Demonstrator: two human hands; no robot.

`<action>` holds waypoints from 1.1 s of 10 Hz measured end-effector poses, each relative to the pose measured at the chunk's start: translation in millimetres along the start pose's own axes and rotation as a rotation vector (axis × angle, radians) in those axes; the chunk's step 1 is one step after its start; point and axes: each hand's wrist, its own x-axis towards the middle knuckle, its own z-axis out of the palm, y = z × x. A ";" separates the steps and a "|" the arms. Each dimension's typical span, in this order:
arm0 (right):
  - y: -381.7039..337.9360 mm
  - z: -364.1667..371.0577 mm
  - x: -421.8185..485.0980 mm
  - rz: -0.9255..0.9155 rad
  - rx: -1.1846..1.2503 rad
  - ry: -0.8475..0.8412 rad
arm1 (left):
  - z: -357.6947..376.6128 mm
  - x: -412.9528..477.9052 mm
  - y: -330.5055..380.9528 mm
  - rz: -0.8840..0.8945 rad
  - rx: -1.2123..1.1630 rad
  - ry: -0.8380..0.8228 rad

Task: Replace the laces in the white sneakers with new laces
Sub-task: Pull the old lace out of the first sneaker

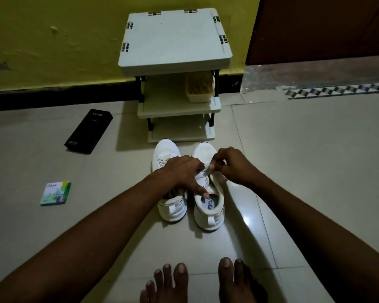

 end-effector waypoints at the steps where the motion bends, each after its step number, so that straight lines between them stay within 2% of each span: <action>1: -11.2 7.7 -14.6 0.555 1.098 0.354 | -1.8 -0.2 3.7 0.001 0.015 0.012; 2: -5.7 8.6 -20.5 0.721 1.353 0.382 | -3.8 0.5 6.7 -0.011 0.028 -0.004; 3: 4.9 8.7 -17.7 0.527 1.011 0.232 | -6.0 0.5 6.9 -0.010 0.051 -0.015; 4: 9.0 10.2 -10.9 0.213 0.452 0.021 | -4.7 -1.1 8.2 -0.006 0.056 -0.017; 5: 3.7 -3.4 -1.1 0.054 0.056 -0.133 | -6.1 -0.8 8.8 -0.013 0.046 -0.027; 6: 9.4 -13.2 3.1 -0.003 -0.329 -0.266 | -4.7 0.1 7.1 -0.012 0.039 -0.031; 7: 13.2 -8.7 0.1 -0.078 -0.382 -0.226 | -2.4 0.5 5.3 -0.004 0.029 -0.028; 8: 15.9 -3.0 -6.1 -0.109 -0.377 0.064 | -1.9 0.7 5.4 0.013 0.052 -0.019; 9: 7.0 22.2 -16.2 -0.151 -0.196 0.152 | -5.7 0.6 9.4 -0.004 0.044 -0.021; 10: -15.0 18.2 -15.6 0.128 0.536 0.407 | -8.4 -0.9 9.0 -0.025 0.020 -0.029; 11: -3.5 -20.1 3.7 0.565 1.662 0.734 | -8.5 -2.2 5.3 -0.038 -0.031 -0.040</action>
